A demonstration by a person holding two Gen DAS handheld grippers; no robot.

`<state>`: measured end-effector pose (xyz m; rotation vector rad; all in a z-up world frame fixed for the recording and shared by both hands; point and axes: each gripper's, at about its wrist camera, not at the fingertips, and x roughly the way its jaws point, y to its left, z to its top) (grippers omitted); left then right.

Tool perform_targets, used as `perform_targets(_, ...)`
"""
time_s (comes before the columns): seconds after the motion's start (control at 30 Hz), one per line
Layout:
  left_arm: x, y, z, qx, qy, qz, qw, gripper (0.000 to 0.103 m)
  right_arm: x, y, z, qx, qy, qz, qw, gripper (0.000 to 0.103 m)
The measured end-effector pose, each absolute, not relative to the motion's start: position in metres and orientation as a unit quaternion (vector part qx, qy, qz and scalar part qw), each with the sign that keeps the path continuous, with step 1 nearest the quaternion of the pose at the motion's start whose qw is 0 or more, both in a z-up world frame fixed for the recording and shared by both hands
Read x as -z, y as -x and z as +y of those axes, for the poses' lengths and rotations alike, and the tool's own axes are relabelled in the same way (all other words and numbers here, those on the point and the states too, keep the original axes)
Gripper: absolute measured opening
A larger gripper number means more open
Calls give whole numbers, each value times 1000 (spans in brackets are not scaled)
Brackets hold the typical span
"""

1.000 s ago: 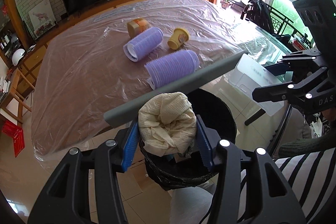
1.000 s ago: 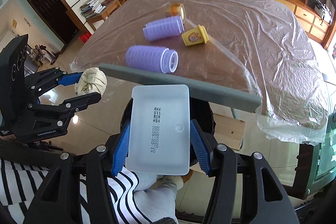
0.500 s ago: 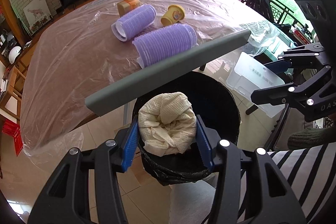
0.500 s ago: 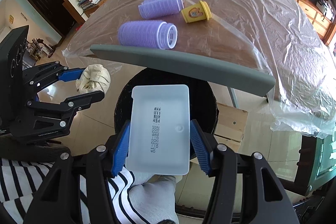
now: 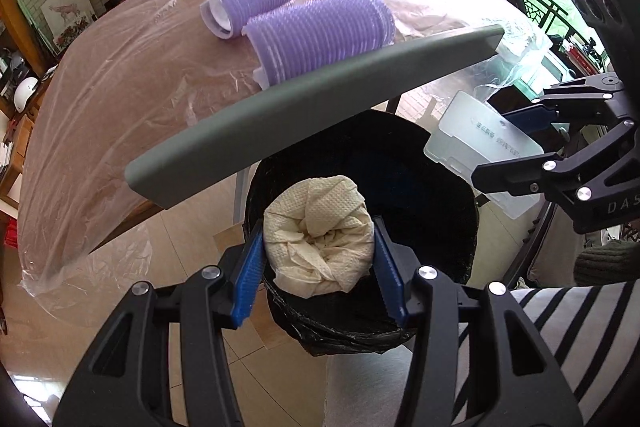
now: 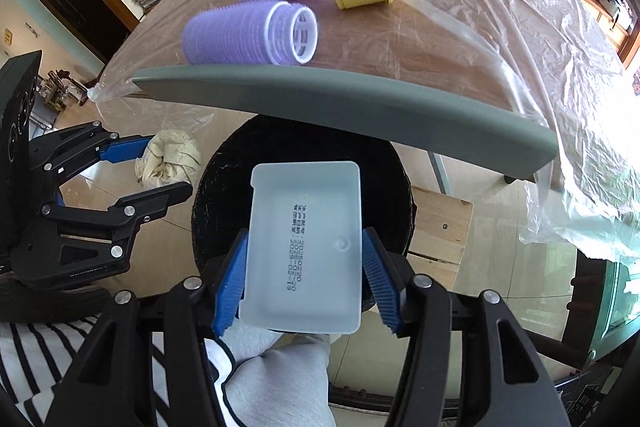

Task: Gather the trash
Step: 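Lower the bun and white box into the bin and open both tools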

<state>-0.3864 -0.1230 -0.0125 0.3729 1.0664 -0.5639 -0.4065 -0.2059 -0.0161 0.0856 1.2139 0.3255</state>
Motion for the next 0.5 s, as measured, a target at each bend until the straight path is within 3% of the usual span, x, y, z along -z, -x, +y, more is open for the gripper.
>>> perform_targets(0.5,28,374,-126,252,-173,510,804,52,41,397,-204,-127,-47,583,801,54)
